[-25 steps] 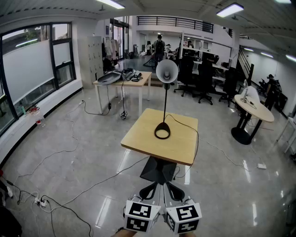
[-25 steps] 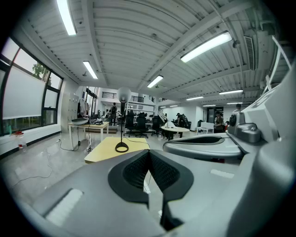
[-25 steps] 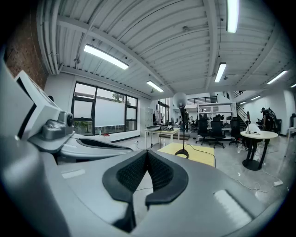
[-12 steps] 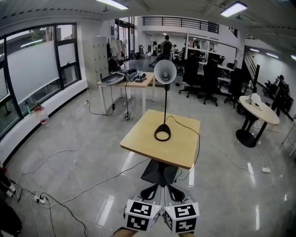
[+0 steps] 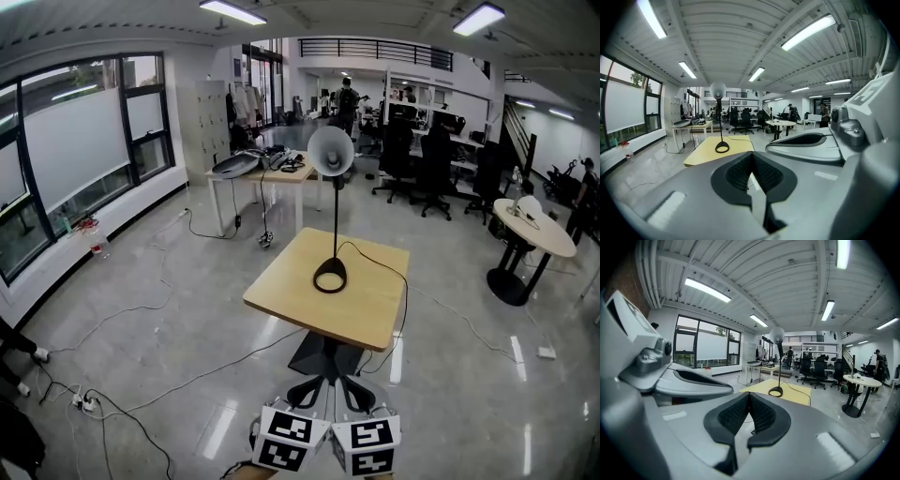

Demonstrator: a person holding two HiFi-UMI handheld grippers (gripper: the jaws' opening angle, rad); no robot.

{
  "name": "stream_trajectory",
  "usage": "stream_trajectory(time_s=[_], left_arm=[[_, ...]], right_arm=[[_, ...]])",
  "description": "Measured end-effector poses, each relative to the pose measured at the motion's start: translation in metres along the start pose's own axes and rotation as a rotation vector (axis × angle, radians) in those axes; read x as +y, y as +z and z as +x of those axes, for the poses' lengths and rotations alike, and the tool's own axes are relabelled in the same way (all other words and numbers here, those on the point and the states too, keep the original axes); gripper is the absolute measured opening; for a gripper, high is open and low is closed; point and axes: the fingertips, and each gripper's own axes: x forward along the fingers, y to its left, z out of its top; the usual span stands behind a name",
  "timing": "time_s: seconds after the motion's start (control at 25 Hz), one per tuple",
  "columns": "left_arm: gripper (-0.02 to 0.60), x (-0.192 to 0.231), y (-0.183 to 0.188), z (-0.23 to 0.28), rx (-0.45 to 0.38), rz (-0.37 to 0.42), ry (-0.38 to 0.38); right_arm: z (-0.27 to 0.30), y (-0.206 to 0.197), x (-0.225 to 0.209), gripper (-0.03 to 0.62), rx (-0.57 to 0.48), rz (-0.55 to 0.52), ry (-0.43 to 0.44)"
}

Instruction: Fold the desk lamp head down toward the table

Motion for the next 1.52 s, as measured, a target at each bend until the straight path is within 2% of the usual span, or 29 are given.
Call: stream_trajectory(time_s=[0.2, 0.32, 0.4, 0.52, 0.6, 0.68, 0.8, 1.0, 1.08, 1.16, 1.24, 1.28, 1.36, 1.48, 1.52], left_arm=[[0.020, 0.052, -0.004, 0.052, 0.000, 0.017, -0.007], [0.020, 0.106, -0.005, 0.097, -0.015, 0.010, -0.023], [0.020, 0.175, 0.007, 0.123, -0.017, 0.003, -0.052], [0.020, 0.327, 0.041, 0.150, -0.019, 0.008, -0.086], [0.020, 0.414, 0.070, 0.174, -0.025, 0.020, -0.091], [0.020, 0.466, 0.087, 0.221, -0.029, 0.027, -0.095], [0.020, 0.527, 0.099, 0.311, -0.028, 0.031, -0.102], [0.020, 0.651, 0.137, 0.424, -0.029, 0.031, -0.134], [0.020, 0.717, 0.150, 0.452, -0.029, 0.031, -0.155], [0.020, 0.803, 0.158, 0.464, -0.032, 0.039, -0.169], [0.020, 0.882, 0.153, 0.477, -0.034, 0.046, -0.186], [0.020, 0.908, 0.150, 0.486, -0.035, 0.049, -0.198], [0.020, 0.923, 0.152, 0.512, -0.038, 0.056, -0.223], [0.020, 0.918, 0.168, 0.554, -0.040, 0.072, -0.250], [0.020, 0.933, 0.171, 0.564, -0.039, 0.076, -0.258]], right_arm=[[0.073, 0.000, -0.010, 0.006, 0.003, 0.000, 0.003], [0.143, 0.006, -0.016, 0.006, -0.001, -0.019, -0.005], [0.213, 0.033, 0.000, 0.006, 0.001, -0.026, -0.007], [0.348, 0.105, 0.056, 0.006, 0.008, -0.036, -0.015], [0.427, 0.152, 0.074, 0.006, 0.010, -0.041, -0.027], [0.493, 0.172, 0.060, 0.006, 0.013, -0.043, -0.038], [0.591, 0.182, 0.018, 0.006, 0.020, -0.044, -0.054], [0.752, 0.232, -0.013, 0.006, 0.022, -0.042, -0.087], [0.819, 0.259, -0.002, 0.006, 0.024, -0.044, -0.103], [0.893, 0.290, 0.034, 0.006, 0.024, -0.048, -0.120], [0.962, 0.306, 0.069, 0.006, 0.024, -0.049, -0.137], [0.988, 0.308, 0.077, 0.006, 0.024, -0.048, -0.147], [1.015, 0.308, 0.066, 0.006, 0.025, -0.050, -0.171], [1.034, 0.313, 0.026, 0.006, 0.024, -0.052, -0.197], [1.051, 0.318, 0.027, 0.006, 0.025, -0.052, -0.204]])
